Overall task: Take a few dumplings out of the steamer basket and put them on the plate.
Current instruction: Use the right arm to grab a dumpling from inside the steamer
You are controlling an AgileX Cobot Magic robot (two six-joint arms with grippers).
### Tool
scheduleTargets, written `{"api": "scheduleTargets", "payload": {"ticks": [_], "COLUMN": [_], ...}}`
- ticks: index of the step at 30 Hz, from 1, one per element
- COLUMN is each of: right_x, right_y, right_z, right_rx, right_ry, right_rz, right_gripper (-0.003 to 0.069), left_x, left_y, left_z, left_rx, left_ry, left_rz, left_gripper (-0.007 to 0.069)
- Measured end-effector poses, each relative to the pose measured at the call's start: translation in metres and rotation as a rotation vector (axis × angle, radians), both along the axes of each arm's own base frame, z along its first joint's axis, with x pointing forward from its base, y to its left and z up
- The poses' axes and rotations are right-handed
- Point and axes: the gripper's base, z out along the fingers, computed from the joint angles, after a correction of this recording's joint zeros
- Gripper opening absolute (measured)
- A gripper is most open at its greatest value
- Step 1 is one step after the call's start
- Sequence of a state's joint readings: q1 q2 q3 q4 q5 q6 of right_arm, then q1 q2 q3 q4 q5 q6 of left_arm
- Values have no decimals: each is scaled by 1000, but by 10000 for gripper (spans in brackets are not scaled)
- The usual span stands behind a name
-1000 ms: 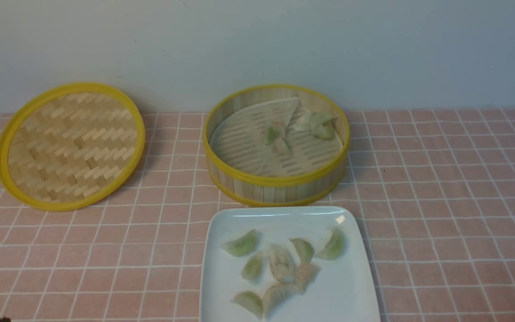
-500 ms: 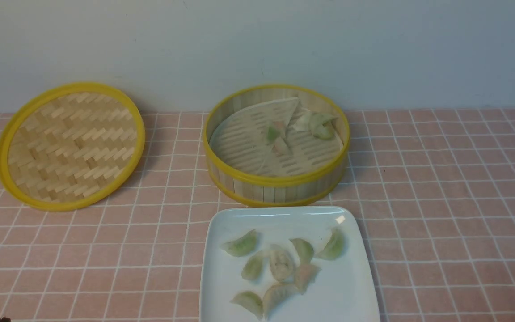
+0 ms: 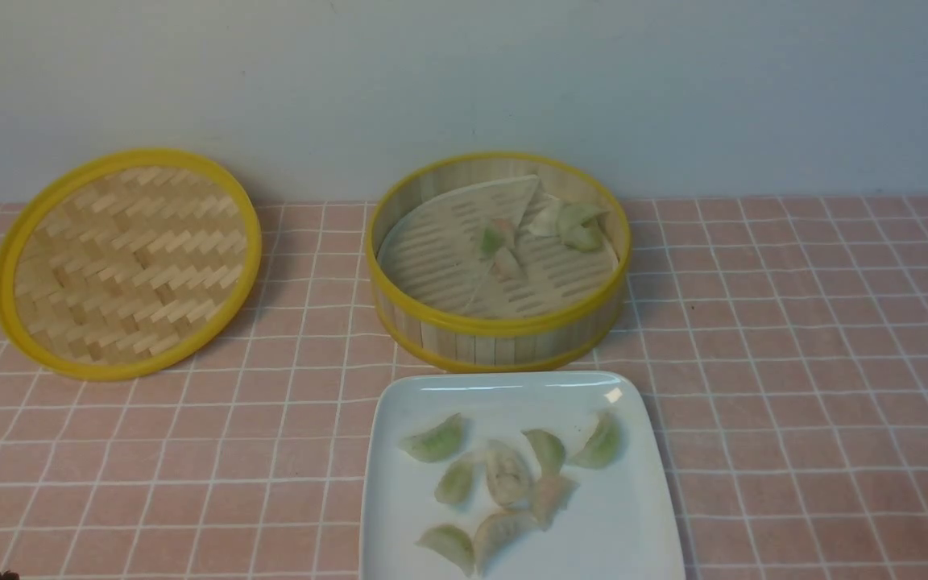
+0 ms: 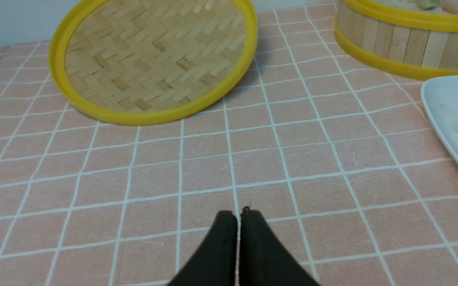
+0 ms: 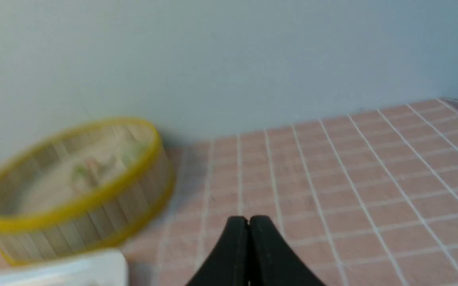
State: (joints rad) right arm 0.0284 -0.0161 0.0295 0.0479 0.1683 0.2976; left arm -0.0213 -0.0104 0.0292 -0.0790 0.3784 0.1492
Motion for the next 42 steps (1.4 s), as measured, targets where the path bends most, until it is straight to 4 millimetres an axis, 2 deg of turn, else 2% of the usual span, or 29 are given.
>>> {"api": "scheduleTargets", "payload": {"ticks": [3, 5, 13, 18, 22, 24, 25, 27, 28, 29, 32, 35, 37, 40, 42], "right_x": [0, -1, -1, -1, -5, 0, 9, 26, 36, 48, 90, 135, 157, 191, 214], "right_y": [-1, -1, -2, 0, 7, 10, 12, 16, 18, 20, 25, 33, 37, 50, 67], "right_z": [9, 13, 14, 15, 70, 88, 106, 124, 127, 139, 158, 169, 169, 170, 166], "right_rx": [166, 217, 219, 229, 158, 108, 62, -6, -37, -76, -181, -217, -232, -265, -291], "right_ry": [-100, -141, -145, -102, 40, 134, 219, 353, 421, 471, 615, 699, 742, 779, 806], "right_rz": [2, 1, -2, 12, 94, 120, 142, 173, 187, 205, 268, 330, 368, 435, 490], "right_gripper": [-16, -16, -16, -16, -16, -16, -16, -16, -16, -16, -16, -16, -16, -16, -14], "left_x": [0, 0, 0, 3, 4, 3, 3, 0, 0, -1, -2, 12, 23, 51, 83], "left_y": [1, 2, 2, -1, 3, 6, 9, 14, 14, 12, 3, -9, -15, -23, -27], "left_z": [0, 0, 0, 11, 34, 41, 45, 54, 58, 66, 106, 143, 156, 177, 189], "left_rx": [58, 68, 75, -126, -447, -539, -604, -687, -700, -714, -667, -541, -475, -364, -259], "left_ry": [-1, -1, -7, -126, -361, -439, -494, -567, -575, -577, -479, -234, -61, 245, 451], "left_rz": [-4, -3, -2, 21, 84, 113, 136, 161, 158, 144, 60, -8, -40, -109, -179], "left_gripper": [-6, -6, -6, -6, -6, -6, -6, -6, -6, -6, -6, -6, -6, -6, -6]}}
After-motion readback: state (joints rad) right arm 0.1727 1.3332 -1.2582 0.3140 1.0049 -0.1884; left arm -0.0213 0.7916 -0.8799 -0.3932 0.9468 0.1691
